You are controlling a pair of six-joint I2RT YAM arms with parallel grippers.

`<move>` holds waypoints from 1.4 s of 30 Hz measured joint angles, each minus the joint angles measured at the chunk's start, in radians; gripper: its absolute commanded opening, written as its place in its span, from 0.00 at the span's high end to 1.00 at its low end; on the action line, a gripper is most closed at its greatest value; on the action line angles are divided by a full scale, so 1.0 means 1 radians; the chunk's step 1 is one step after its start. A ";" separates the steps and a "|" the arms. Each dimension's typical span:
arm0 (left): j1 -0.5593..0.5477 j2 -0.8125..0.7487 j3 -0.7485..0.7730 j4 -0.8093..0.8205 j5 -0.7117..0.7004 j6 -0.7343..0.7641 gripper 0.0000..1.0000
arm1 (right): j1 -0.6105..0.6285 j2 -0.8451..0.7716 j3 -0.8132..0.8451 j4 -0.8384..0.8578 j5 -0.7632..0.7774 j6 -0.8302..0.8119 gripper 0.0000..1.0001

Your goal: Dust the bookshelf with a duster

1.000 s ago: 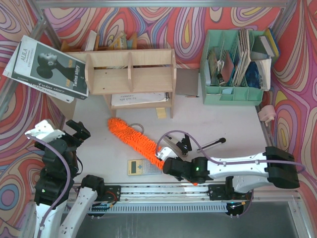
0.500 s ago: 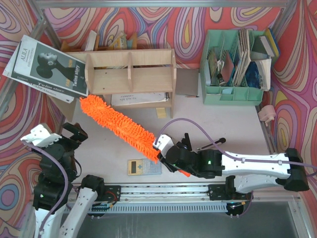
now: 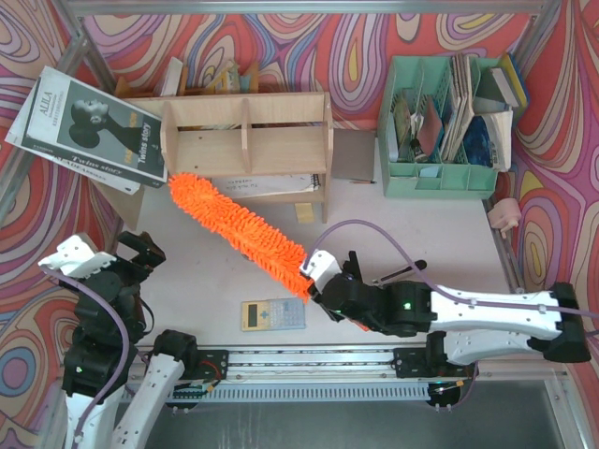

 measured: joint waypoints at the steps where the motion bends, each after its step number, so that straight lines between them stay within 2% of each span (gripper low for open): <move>1: 0.000 0.000 0.000 0.000 0.000 0.000 0.02 | 0.000 -0.029 0.000 -0.022 0.003 0.008 1.00; 6: 0.000 0.004 0.000 0.000 0.000 0.000 0.02 | 0.001 -0.136 0.000 -0.116 0.011 0.051 1.00; 15: 0.000 0.006 0.000 0.000 0.000 0.000 0.01 | -0.004 -0.192 0.005 -0.256 0.087 0.132 1.00; 26: 0.000 0.006 -0.001 0.000 0.000 0.000 0.02 | -0.005 -0.301 0.051 -0.238 0.114 0.049 1.00; 34: 0.000 0.006 -0.001 0.000 0.000 0.000 0.02 | -0.005 -0.391 0.068 -0.106 0.326 0.041 1.00; 42: 0.000 0.008 -0.002 0.000 0.000 0.000 0.02 | -0.006 -0.290 0.089 -0.099 0.546 0.170 1.00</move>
